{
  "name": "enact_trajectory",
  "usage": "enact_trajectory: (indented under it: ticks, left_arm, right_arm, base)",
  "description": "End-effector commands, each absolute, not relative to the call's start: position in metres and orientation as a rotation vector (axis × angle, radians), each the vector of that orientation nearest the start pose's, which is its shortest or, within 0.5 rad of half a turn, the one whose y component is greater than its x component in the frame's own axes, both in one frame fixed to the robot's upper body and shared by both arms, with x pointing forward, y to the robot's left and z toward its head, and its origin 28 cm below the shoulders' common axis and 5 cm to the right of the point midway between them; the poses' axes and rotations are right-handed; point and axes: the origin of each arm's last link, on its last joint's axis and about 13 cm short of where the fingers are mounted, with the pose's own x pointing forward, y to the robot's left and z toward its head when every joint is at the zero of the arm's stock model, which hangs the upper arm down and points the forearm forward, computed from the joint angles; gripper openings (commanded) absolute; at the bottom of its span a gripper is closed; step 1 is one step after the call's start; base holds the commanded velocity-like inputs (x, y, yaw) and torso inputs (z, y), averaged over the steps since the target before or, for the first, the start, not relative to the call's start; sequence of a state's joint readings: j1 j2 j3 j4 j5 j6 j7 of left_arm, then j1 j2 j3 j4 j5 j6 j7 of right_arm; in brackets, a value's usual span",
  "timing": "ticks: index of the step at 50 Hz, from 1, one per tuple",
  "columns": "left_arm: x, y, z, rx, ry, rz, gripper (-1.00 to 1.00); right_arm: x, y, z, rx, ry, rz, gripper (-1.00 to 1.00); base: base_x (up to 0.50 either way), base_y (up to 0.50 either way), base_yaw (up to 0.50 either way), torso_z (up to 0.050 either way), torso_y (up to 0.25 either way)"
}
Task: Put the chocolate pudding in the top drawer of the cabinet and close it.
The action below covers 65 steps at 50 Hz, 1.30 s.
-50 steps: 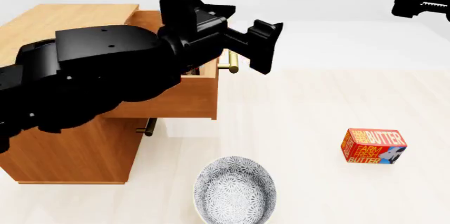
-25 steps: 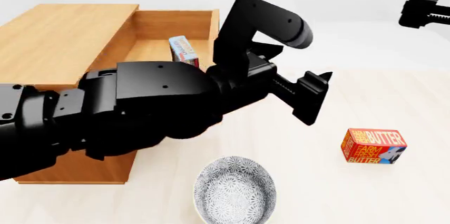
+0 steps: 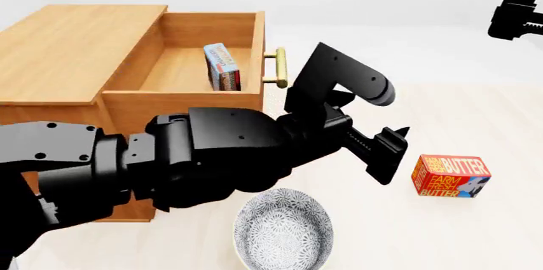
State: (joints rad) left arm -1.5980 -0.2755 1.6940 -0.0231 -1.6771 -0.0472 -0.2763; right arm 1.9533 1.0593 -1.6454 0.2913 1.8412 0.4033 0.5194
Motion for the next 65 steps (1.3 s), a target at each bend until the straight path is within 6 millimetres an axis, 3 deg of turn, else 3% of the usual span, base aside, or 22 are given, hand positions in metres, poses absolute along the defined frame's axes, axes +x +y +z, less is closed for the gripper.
enact_trajectory:
  ticks: [1,16,37,65]
  left_arm:
    - [0.302,0.069,0.221,0.053,0.203,-0.961,1.0]
    - [0.326,0.067,0.196,0.103,0.23,-0.837,1.0]
    - [0.349,0.075,0.187,0.096,0.246,-0.737,1.0]
    - [0.376,0.117,0.183,0.08,0.262,-0.602,1.0]
  right_arm:
    - [0.298,-0.261,0.339,0.105,0.154,-0.239,1.0]
    - [0.297,-0.259,0.34,0.102,0.15,-0.246,1.0]
    - [0.297,-0.258,0.339,0.105,0.152,-0.244,1.0]
    - [0.296,-0.257,0.343,0.105,0.144,-0.237,1.0]
  base:
    - [0.0,0.0,0.0,0.0,0.0]
    - [0.0,0.0,0.0,0.0,0.0]
    - [0.0,0.0,0.0,0.0,0.0]
    - [0.0,0.0,0.0,0.0,0.0]
